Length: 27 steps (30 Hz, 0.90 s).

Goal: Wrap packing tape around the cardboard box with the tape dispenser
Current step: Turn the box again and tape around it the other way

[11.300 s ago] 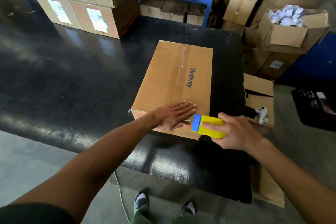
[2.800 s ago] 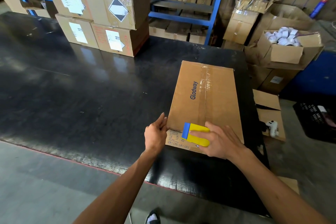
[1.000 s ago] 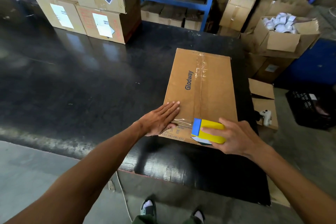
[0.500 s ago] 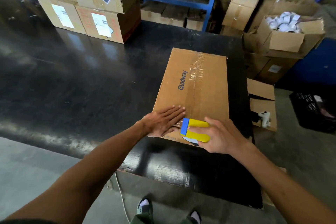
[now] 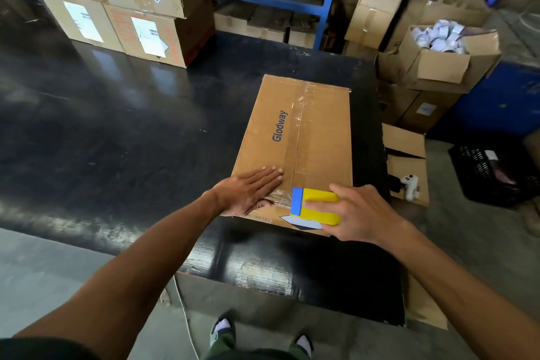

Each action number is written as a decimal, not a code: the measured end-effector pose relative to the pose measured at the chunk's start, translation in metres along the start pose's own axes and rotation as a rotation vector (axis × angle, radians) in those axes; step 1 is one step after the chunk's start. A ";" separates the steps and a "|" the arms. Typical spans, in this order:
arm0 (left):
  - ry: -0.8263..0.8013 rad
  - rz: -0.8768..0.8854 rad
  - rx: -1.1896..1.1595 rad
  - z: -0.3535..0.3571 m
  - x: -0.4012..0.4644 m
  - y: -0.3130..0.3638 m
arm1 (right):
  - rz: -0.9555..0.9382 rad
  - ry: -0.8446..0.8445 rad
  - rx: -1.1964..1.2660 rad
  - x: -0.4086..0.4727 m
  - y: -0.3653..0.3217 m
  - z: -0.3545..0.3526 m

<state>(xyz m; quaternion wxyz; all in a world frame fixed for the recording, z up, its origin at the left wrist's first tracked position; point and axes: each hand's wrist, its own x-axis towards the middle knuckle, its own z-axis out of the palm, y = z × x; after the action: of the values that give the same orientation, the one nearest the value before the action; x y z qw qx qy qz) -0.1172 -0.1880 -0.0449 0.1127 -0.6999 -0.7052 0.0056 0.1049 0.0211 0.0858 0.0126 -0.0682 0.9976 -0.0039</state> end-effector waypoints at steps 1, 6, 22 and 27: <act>-0.005 -0.004 0.002 0.000 0.000 0.001 | 0.005 -0.006 -0.007 -0.008 0.008 0.000; -0.083 0.009 -0.004 -0.005 0.001 0.000 | 0.029 -0.033 -0.008 -0.023 0.021 0.006; 0.027 0.124 -0.043 0.000 0.069 0.038 | 0.053 0.003 0.011 -0.021 0.023 0.017; 0.067 0.120 -0.071 0.002 0.069 0.039 | 0.036 0.030 -0.016 -0.025 0.023 0.019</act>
<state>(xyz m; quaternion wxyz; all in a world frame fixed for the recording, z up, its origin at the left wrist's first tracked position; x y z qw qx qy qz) -0.0790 -0.1184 -0.0427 0.1110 -0.7443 -0.6575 -0.0361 0.1271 0.0476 0.0674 -0.0029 -0.0504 0.9987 0.0031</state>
